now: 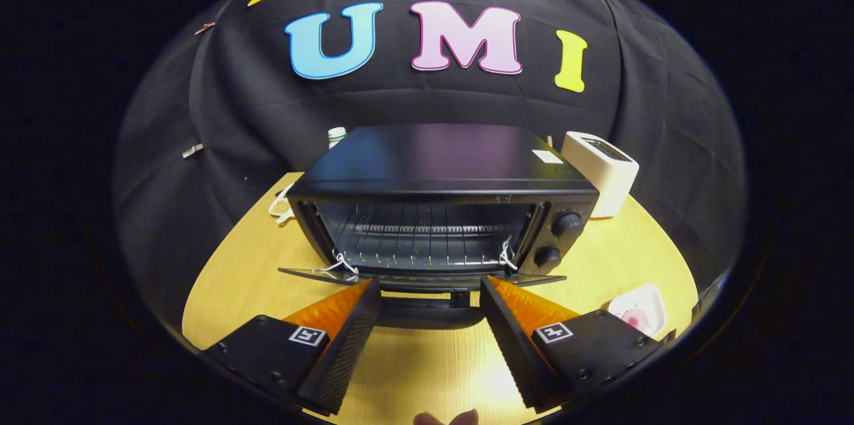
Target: Open the toaster oven, put the food inside, and close the toaster oven door.
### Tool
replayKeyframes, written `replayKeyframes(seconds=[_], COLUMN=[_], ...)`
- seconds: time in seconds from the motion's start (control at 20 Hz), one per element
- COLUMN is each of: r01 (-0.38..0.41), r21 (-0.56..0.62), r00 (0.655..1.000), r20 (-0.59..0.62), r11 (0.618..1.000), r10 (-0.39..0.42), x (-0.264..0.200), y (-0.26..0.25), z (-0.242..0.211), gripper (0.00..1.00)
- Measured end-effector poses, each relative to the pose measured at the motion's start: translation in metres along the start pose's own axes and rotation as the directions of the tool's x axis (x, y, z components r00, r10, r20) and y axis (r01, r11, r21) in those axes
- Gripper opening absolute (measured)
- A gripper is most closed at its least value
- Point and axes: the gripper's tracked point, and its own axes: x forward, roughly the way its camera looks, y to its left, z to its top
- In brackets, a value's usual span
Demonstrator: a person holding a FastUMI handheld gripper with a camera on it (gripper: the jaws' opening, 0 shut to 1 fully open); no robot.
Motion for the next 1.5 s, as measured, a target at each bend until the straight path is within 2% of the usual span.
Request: replayKeyframes(seconds=[0.25, 0.4, 0.55, 0.75, 0.9, 1.1, 1.3, 1.5], r01=[-0.010, -0.011, -0.030, -0.108, -0.162, -0.196, -0.220, -0.212], r21=[0.025, 0.070, 0.064, -0.019, -0.032, -0.031, -0.020, 0.003], r00=[0.992, 0.974, 0.952, 0.958, 0.964, 0.968, 0.958, 0.937], r20=[-0.123, -0.226, -0.303, -0.270, -0.217, -0.163, -0.193, -0.285], r11=[1.000, 0.997, 0.998, 0.994, 0.986, 0.980, 0.975, 0.977], r10=[0.013, 0.027, 0.048, 0.099, 0.151, 0.189, 0.212, 0.205], x=[-0.004, -0.004, -0.009, -0.022, -0.038, -0.061, -0.079, -0.083], y=[-0.001, -0.004, -0.004, -0.010, -0.024, -0.052, -0.101, -0.180], z=[-0.046, -0.089, -0.118, -0.113, -0.093, -0.068, -0.066, -0.075], gripper=[0.97, 0.97, 0.98, 0.98, 0.98, 0.98, 0.98, 0.98])
